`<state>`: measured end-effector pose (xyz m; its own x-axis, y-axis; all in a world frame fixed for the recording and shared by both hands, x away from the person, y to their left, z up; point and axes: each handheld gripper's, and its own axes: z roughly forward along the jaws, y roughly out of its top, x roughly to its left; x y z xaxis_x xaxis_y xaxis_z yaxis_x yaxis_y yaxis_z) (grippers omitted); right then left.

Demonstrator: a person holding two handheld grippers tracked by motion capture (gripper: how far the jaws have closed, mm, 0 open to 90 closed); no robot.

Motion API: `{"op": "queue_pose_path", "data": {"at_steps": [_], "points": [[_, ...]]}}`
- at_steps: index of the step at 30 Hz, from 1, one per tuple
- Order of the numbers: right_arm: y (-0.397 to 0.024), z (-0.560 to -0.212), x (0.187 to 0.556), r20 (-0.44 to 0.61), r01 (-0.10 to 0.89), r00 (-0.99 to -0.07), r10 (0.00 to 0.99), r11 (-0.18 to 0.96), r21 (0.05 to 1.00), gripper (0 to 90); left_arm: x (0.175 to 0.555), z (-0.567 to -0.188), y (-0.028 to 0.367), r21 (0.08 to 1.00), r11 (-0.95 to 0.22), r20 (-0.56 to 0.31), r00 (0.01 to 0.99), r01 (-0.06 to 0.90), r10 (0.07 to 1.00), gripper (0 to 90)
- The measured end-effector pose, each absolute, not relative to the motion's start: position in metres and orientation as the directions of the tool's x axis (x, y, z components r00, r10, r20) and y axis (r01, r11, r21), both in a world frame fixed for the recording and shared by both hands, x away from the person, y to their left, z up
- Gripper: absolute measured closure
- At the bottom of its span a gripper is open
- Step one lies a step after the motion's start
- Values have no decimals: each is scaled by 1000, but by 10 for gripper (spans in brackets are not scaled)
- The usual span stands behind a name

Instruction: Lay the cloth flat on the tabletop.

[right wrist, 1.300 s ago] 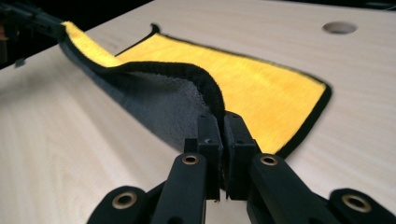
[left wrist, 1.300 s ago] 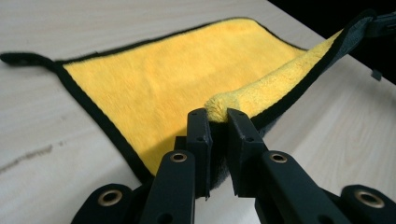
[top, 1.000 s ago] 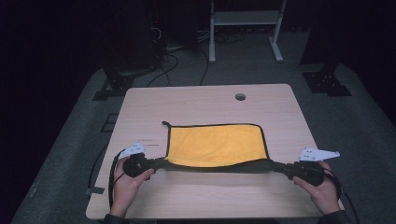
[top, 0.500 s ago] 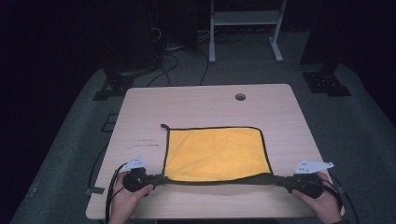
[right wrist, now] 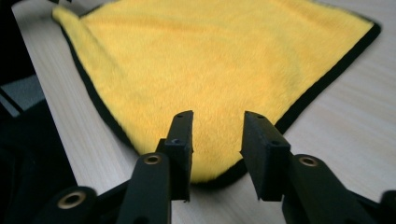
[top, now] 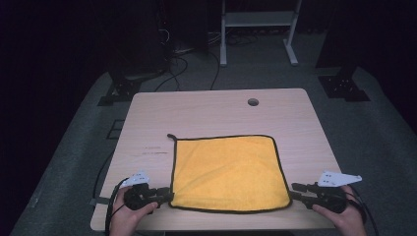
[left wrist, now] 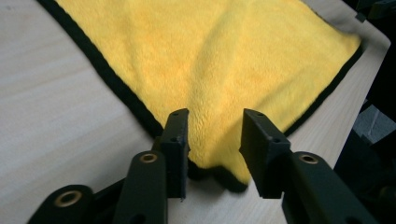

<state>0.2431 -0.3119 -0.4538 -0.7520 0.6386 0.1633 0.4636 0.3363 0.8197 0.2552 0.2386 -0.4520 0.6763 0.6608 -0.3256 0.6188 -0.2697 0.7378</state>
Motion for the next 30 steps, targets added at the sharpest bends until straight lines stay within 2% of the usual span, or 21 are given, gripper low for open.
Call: {"op": "queue_pose_path", "data": {"at_steps": [5,9,12,16,20,25,30], "points": [[-316,-452,246,151,459,-732,665,317,830,546,261,-452,238,763,-280,-266,678,582,685,521],[-314,-457,259,81,474,-666,741,337,814,427,272,-455,236,774,-297,-211,670,560,712,441],[-318,-461,275,54,494,-603,796,319,809,358,284,-457,233,776,-304,-185,659,553,729,415],[-325,-467,298,25,520,-533,846,305,798,314,301,-460,230,779,-323,-129,642,537,756,379],[-328,-472,312,-6,536,-498,867,313,784,287,320,-463,230,773,-319,-109,611,548,784,366],[-333,-479,324,0,562,-471,882,300,771,275,336,-470,223,762,-311,-126,600,568,790,345],[-338,-485,333,-18,582,-435,900,296,758,263,342,-475,211,750,-338,-96,599,569,795,322]]}}
